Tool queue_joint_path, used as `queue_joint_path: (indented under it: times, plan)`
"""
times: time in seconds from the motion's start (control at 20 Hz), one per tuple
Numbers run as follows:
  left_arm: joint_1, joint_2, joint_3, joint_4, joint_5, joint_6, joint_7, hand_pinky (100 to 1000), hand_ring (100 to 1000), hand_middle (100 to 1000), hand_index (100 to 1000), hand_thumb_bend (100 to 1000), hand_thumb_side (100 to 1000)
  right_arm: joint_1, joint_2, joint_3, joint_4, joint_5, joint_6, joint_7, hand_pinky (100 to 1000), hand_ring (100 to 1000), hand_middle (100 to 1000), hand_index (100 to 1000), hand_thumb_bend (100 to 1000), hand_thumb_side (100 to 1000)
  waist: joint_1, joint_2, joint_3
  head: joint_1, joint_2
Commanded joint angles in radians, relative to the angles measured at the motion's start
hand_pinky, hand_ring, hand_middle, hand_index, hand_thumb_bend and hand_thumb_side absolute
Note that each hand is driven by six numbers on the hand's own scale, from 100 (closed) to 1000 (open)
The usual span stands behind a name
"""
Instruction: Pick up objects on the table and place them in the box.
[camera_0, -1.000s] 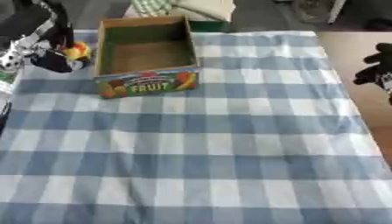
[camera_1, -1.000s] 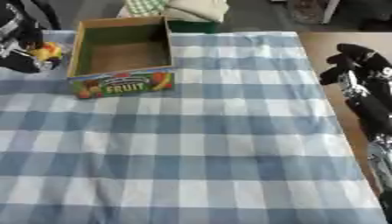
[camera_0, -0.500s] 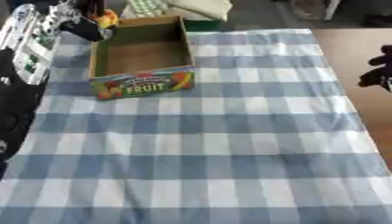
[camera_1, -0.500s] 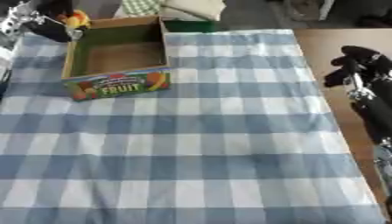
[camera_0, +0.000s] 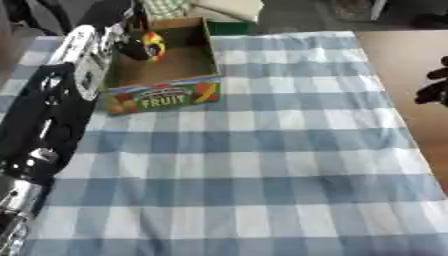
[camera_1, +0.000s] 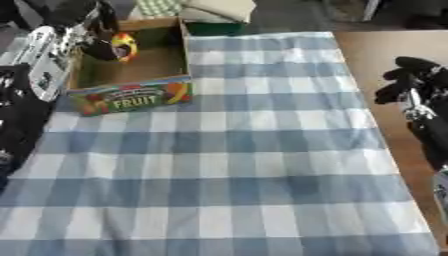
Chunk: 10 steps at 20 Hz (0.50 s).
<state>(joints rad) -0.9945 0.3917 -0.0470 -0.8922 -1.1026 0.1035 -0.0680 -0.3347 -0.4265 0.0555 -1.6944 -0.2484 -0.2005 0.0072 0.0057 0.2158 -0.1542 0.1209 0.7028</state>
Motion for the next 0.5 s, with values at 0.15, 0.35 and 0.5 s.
queue_joint_path:
  times: [0.15,0.35,0.5]
  plan:
    - [-0.001,0.011,0.009,0.053,0.010,-0.022,0.049,608,543,558,635,557,290,-0.010,-0.011,-0.009,-0.005,-0.004,-0.002,0.001,569,568,618,790,100,419,-0.002,-0.019,0.003,-0.003,-0.005]
    - [0.025,0.035,0.020,-0.025,0.082,-0.020,0.052,607,544,559,638,578,331,-0.007,-0.011,-0.012,-0.004,-0.004,-0.003,-0.003,569,567,617,789,100,419,-0.004,-0.020,0.011,-0.008,-0.007]
    - [0.060,0.067,0.033,-0.147,0.188,-0.010,0.059,600,539,552,634,580,348,-0.004,-0.010,-0.014,-0.003,-0.005,-0.003,-0.005,569,567,617,789,100,419,-0.005,-0.023,0.023,-0.013,-0.007]
